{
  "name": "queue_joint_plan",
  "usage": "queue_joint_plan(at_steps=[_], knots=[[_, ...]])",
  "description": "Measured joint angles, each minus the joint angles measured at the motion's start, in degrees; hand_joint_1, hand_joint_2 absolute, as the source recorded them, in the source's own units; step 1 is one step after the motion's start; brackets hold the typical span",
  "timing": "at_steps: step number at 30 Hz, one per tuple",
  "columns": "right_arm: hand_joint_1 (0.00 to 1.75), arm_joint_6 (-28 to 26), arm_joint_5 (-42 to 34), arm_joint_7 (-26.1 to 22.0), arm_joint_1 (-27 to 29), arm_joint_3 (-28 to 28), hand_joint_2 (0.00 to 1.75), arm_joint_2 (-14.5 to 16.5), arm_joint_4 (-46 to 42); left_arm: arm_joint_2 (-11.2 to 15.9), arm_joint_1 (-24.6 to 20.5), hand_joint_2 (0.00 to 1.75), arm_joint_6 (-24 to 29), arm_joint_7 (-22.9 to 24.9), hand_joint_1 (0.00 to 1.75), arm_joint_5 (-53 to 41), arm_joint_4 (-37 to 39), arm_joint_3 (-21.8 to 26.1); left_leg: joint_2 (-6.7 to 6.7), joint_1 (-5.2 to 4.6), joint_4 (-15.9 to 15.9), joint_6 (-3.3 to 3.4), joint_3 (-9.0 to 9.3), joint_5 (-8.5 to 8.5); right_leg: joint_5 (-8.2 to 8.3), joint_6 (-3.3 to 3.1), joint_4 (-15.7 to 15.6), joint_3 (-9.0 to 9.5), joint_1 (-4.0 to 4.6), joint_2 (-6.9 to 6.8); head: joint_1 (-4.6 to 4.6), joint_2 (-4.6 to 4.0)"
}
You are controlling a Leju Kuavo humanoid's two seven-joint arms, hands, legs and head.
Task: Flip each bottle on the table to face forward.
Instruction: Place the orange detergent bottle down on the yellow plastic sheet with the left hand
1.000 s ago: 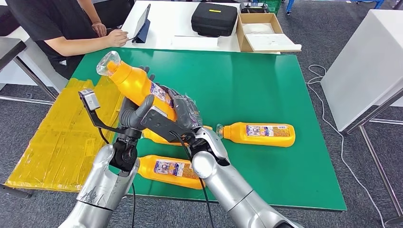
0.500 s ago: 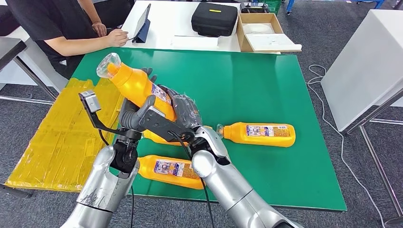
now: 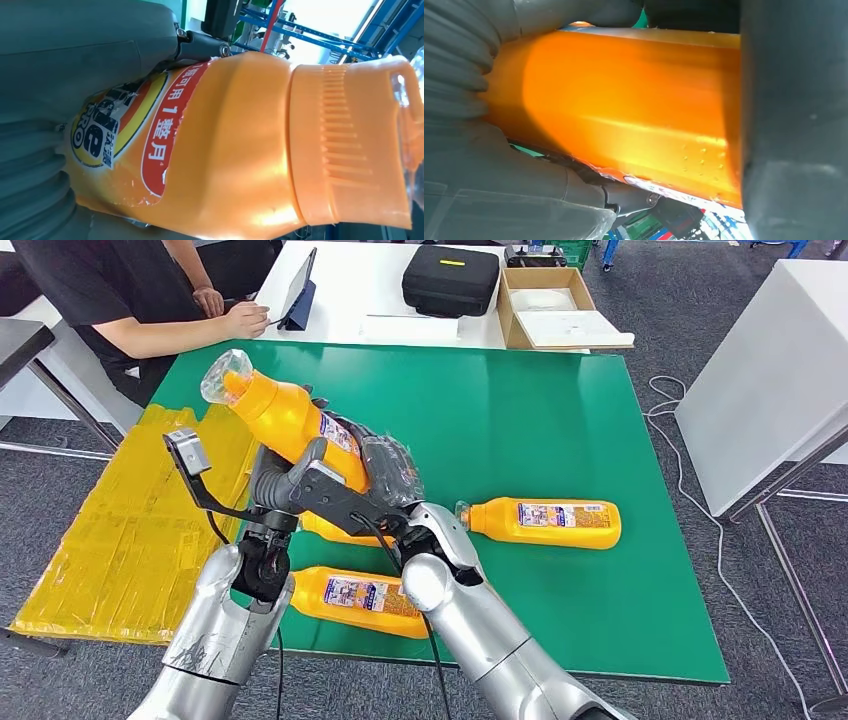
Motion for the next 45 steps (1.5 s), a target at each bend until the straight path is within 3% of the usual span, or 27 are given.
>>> queue_joint_plan(at_steps=[10,11,12,14,15,16,20,24,29,36,42,45], knots=[[1.75,0.7,-9.6,3.1,-6.7,7.5,1.75,0.2,9.1,-0.3,-0.8,1.75,0.0,0.3,1.75,-1.2,1.6,2.8,0.09,0.00,0.0,-0.01,0.00,0.01,0.01,0.00,0.0,-0.06,0.00,0.10,0.01,0.00],[1.63,0.7,-10.5,3.1,-7.1,8.5,1.75,0.0,9.6,-0.3,-0.7,1.75,0.0,0.3,1.75,-1.2,1.6,3.0,0.09,0.00,0.0,-0.01,0.00,0.01,0.00,0.00,0.0,-0.06,0.00,0.10,0.01,0.00],[1.19,0.7,-11.3,3.1,-7.4,9.4,1.75,-0.1,10.1,-0.3,-0.6,1.75,0.0,0.3,1.75,-1.2,1.6,3.1,0.09,0.00,0.0,-0.01,0.00,0.01,0.00,0.00,0.0,-0.06,0.00,0.10,0.01,0.00],[0.32,0.6,-12.2,3.1,-8.0,10.7,0.87,-0.2,10.9,-0.3,-0.4,1.75,-0.1,0.3,1.75,-1.1,1.6,3.5,0.10,-0.01,0.0,-0.01,-0.01,0.01,0.00,0.00,0.0,-0.07,0.00,0.11,0.01,0.00],[0.00,0.5,-12.5,3.0,-8.2,11.1,0.44,-0.3,11.2,-0.3,-0.4,1.75,-0.1,0.3,1.75,-1.1,1.7,3.6,0.11,-0.01,0.0,-0.01,-0.01,0.01,0.00,0.00,0.0,-0.07,0.00,0.11,0.00,0.00],[0.00,0.2,-12.7,2.9,-8.3,11.5,0.00,-0.4,11.6,-0.3,-0.4,1.75,-0.2,0.3,1.75,-1.1,1.7,3.7,0.11,-0.01,0.0,-0.01,-0.01,0.01,0.01,0.00,0.0,-0.07,0.00,0.11,-0.01,0.00],[0.00,-2.4,-12.0,0.6,-8.6,11.8,0.00,-0.8,13.0,-0.3,-0.4,1.75,-1.0,0.0,1.75,-0.3,2.1,3.9,0.11,-0.02,0.0,-0.01,-0.01,0.01,0.01,0.00,0.0,-0.07,0.00,0.11,0.01,0.00],[0.00,-2.8,-6.7,-2.3,-6.7,8.9,0.00,-2.0,11.0,-0.3,0.2,1.75,-3.3,-1.2,1.75,0.1,2.1,4.1,0.08,-0.02,0.0,-0.01,-0.02,0.00,0.01,0.01,0.0,-0.07,-0.01,0.10,0.01,0.00],[0.00,-1.3,-1.6,-4.5,-0.1,2.6,0.00,-5.1,1.5,0.2,0.4,1.75,-5.9,-3.6,1.75,0.4,2.5,4.1,-0.08,-0.02,0.0,0.00,-0.12,0.00,0.01,0.01,0.0,-0.08,-0.01,-0.01,0.02,0.00],[0.00,0.2,-1.2,-4.9,7.5,-5.6,0.00,-11.1,-15.8,1.1,0.1,1.75,-6.5,-4.9,1.75,0.1,2.6,4.8,-0.16,-0.03,0.0,0.00,-0.16,0.00,0.03,0.05,0.0,-0.08,-0.04,-0.07,0.02,0.00],[0.00,-0.5,-3.0,-6.4,12.7,-9.5,0.00,-16.1,-25.0,2.0,-0.2,1.75,-1.7,-8.0,1.75,-7.3,2.5,5.8,-0.17,-0.03,0.0,0.00,-0.17,0.00,0.05,0.07,0.0,-0.07,-0.04,-0.06,0.02,0.00],[0.00,-0.8,-3.2,-6.5,15.8,-10.9,0.00,-18.2,-29.1,2.5,-0.5,1.75,7.7,-10.8,1.75,-17.7,1.3,6.3,-0.15,-0.02,0.0,0.00,-0.17,0.00,0.05,0.07,0.0,-0.08,-0.04,-0.06,0.01,0.00]])
